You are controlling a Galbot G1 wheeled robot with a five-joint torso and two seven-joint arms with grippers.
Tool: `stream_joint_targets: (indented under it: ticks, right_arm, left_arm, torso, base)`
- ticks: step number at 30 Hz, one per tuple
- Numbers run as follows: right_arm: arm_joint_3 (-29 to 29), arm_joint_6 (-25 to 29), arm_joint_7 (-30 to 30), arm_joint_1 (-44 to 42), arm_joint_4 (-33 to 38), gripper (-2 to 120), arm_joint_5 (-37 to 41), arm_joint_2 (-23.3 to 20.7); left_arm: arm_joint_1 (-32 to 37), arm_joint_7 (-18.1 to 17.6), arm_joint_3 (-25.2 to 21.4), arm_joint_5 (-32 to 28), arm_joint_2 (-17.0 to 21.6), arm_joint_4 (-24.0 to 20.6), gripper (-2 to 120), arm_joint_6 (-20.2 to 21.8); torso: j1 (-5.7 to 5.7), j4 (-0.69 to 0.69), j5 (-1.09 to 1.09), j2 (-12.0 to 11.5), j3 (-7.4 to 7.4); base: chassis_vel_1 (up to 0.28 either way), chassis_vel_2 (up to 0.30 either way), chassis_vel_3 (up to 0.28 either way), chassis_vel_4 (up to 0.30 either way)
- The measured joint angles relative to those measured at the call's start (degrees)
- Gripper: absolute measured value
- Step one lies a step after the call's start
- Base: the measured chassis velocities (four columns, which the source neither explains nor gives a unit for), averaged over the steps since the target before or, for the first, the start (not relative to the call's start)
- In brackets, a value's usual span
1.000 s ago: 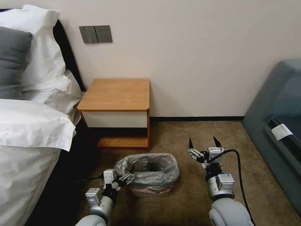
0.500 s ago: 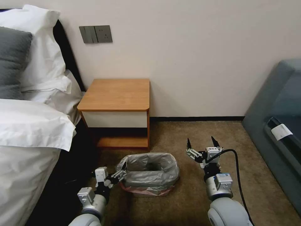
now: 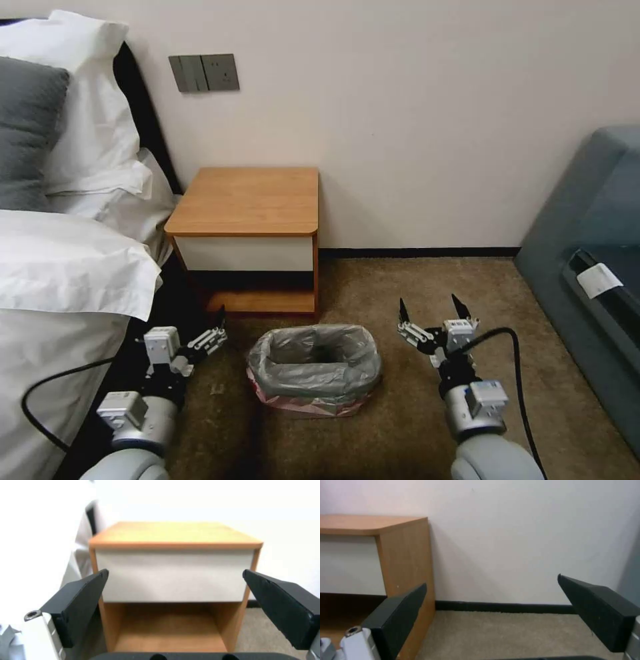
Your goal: Pick up the garbage bag from the table and place it over the trash can.
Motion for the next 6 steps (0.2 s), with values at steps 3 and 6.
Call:
stream_joint_targets:
  ticks: [3,6]
  right_arm:
    - [1.68,1.78,-1.30,-2.30,1.00,100,-1.22,1.53]
    - [4.72,5.66,-4.40,-6.39,2.46,100,-2.52,5.13]
  left_arm:
    - [2.00,1.09,-0.29,1.00,-1.00,-1.33,100,-0.74]
    - [5.63,3.51,-0.89,2.66,-3.27,-2.04,100,-3.57]
  torso:
    - [0.00,0.00,-0.01,0.00,0.00]
    - [0.00,0.00,-0.01,0.00,0.00]
  base:
    - [0.000,0.000,0.000,0.000]
    - [0.000,0.000,0.000,0.000]
